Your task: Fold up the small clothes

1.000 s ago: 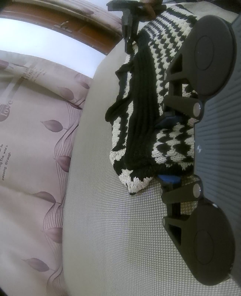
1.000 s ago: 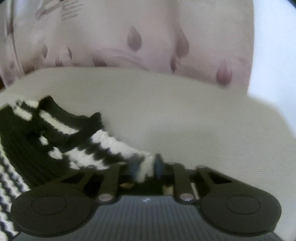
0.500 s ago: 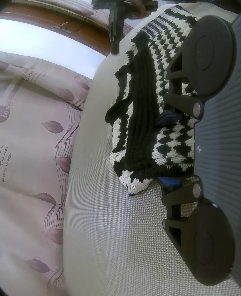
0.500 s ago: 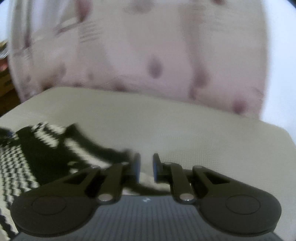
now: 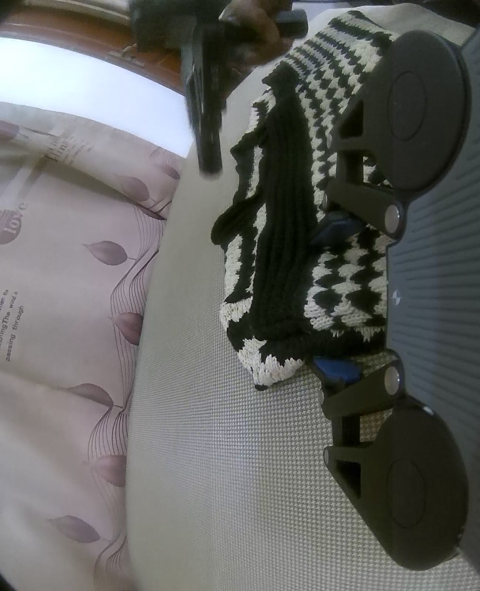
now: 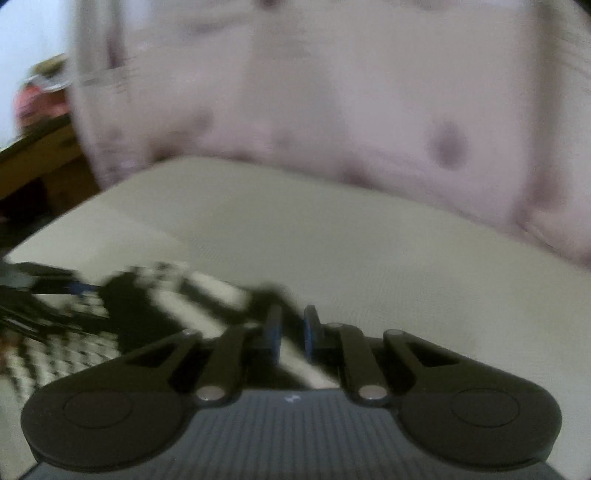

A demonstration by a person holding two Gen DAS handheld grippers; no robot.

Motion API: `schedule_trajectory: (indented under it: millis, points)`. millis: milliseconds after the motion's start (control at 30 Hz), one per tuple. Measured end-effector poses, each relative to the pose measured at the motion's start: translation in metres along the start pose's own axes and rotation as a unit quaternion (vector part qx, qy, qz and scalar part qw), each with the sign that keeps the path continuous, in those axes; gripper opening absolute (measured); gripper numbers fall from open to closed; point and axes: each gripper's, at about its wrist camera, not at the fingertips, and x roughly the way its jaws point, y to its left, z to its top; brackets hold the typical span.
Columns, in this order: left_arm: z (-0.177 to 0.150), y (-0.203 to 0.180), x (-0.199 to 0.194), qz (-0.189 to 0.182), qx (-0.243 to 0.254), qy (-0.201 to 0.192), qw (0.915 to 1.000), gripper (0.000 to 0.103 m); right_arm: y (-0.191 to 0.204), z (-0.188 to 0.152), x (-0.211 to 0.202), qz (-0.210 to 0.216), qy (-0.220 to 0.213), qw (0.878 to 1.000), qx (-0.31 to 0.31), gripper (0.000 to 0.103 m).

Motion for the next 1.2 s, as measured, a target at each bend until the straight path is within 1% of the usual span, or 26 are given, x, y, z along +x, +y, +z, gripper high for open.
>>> schedule_trajectory:
  millis: [67, 133, 167, 200, 233, 267, 300, 333, 367, 433, 500, 533, 567, 600, 667, 700, 733, 800, 867, 933, 967, 1000, 1033, 1100, 1167, 1200]
  points:
    - [0.000, -0.001, 0.000, 0.001, 0.001, 0.000, 1.0000, 0.065, 0.019, 0.009, 0.026, 0.014, 0.012, 1.000, -0.022, 0.012]
    - [-0.001, -0.001, -0.001, 0.001, 0.002, -0.001, 1.0000, 0.065, 0.028, 0.014, 0.053, 0.033, 0.025, 0.999, -0.021, 0.012]
    - [-0.001, -0.001, -0.001, 0.001, 0.002, -0.001, 1.0000, 0.066, 0.030, 0.013, 0.064, 0.030, 0.034, 0.999, -0.019, 0.011]
    - [-0.001, -0.001, -0.001, 0.000, 0.002, 0.000, 1.0000, 0.066, 0.028, 0.009, 0.074, 0.009, 0.047, 0.999, -0.019, 0.011]
    - [0.000, 0.000, -0.001, -0.001, 0.001, 0.000, 1.0000, 0.066, 0.019, 0.007, 0.085, -0.016, 0.061, 0.998, 0.000, 0.009]
    - [0.000, 0.000, -0.001, -0.002, 0.001, 0.000, 1.0000, 0.067, 0.004, 0.005, 0.084, -0.001, 0.052, 0.998, 0.040, 0.008]
    - [0.000, 0.000, -0.002, -0.003, 0.001, 0.000, 1.0000, 0.068, -0.006, 0.007, 0.082, 0.007, 0.054, 0.995, 0.082, 0.007]
    - [0.000, 0.000, -0.002, -0.003, 0.002, -0.001, 1.0000, 0.068, -0.009, 0.009, 0.079, 0.003, 0.052, 0.994, 0.093, 0.008]
    - [0.000, 0.000, -0.002, -0.003, 0.002, -0.001, 1.0000, 0.069, -0.004, 0.011, 0.073, -0.008, 0.043, 0.996, 0.079, 0.011]
    - [-0.001, 0.000, -0.002, -0.002, 0.002, -0.001, 1.0000, 0.070, 0.006, 0.016, 0.063, 0.007, 0.029, 0.998, 0.054, 0.011]
    - [-0.001, 0.000, -0.002, -0.003, 0.002, -0.001, 1.0000, 0.071, 0.016, 0.020, 0.064, 0.002, 0.025, 0.999, 0.032, 0.011]
    - [-0.001, 0.000, -0.002, -0.003, 0.001, -0.001, 1.0000, 0.071, 0.020, 0.021, 0.072, -0.010, 0.036, 0.999, 0.017, 0.010]
    - [-0.001, 0.000, -0.002, -0.001, 0.001, -0.001, 1.0000, 0.071, 0.020, 0.019, 0.086, -0.030, 0.065, 0.997, 0.011, 0.009]
    - [-0.001, 0.000, -0.002, -0.001, 0.002, -0.001, 1.0000, 0.071, 0.018, 0.015, 0.092, -0.037, 0.064, 0.997, 0.011, 0.010]
    - [-0.001, 0.000, -0.002, -0.002, 0.001, -0.001, 1.0000, 0.071, 0.012, 0.020, 0.091, -0.031, 0.069, 0.996, 0.037, 0.011]
    - [-0.001, 0.000, -0.002, -0.001, 0.002, -0.001, 1.0000, 0.070, 0.012, 0.022, 0.083, -0.023, 0.055, 0.997, 0.056, 0.012]
    - [0.000, 0.000, -0.002, -0.001, 0.002, 0.000, 1.0000, 0.070, 0.013, 0.021, 0.067, -0.011, 0.028, 0.997, 0.067, 0.012]
    - [0.001, 0.000, -0.001, -0.003, 0.001, 0.002, 1.0000, 0.069, 0.024, 0.013, 0.028, 0.011, -0.028, 0.997, 0.064, 0.012]
    - [0.002, 0.002, -0.001, -0.008, -0.003, 0.005, 1.0000, 0.068, 0.039, -0.005, -0.008, 0.032, -0.062, 0.996, 0.061, 0.012]
    - [0.004, 0.004, 0.000, -0.012, -0.009, 0.008, 0.9999, 0.067, 0.051, -0.034, -0.044, 0.041, -0.090, 0.992, 0.074, 0.013]
    - [0.005, 0.005, 0.000, -0.013, -0.010, 0.010, 0.9998, 0.063, 0.057, -0.051, -0.061, 0.043, -0.098, 0.991, 0.084, 0.013]
    - [0.005, 0.006, 0.000, -0.015, -0.013, 0.012, 0.9997, 0.057, 0.063, -0.065, -0.075, 0.043, -0.104, 0.989, 0.094, 0.013]
    - [0.005, 0.006, 0.000, -0.015, -0.016, 0.012, 0.9997, 0.055, 0.066, -0.083, -0.090, 0.040, -0.109, 0.987, 0.108, 0.013]
    - [0.006, 0.009, 0.000, -0.013, -0.028, 0.014, 0.9994, 0.048, 0.070, -0.109, -0.108, 0.034, -0.111, 0.985, 0.130, 0.013]
    - [0.006, 0.012, -0.001, -0.020, -0.047, 0.018, 0.9985, 0.040, 0.072, -0.126, -0.126, 0.023, -0.114, 0.982, 0.150, 0.013]
    - [0.006, 0.012, -0.001, -0.023, -0.058, 0.021, 0.9978, 0.038, 0.069, -0.136, -0.133, 0.021, -0.116, 0.980, 0.159, 0.013]
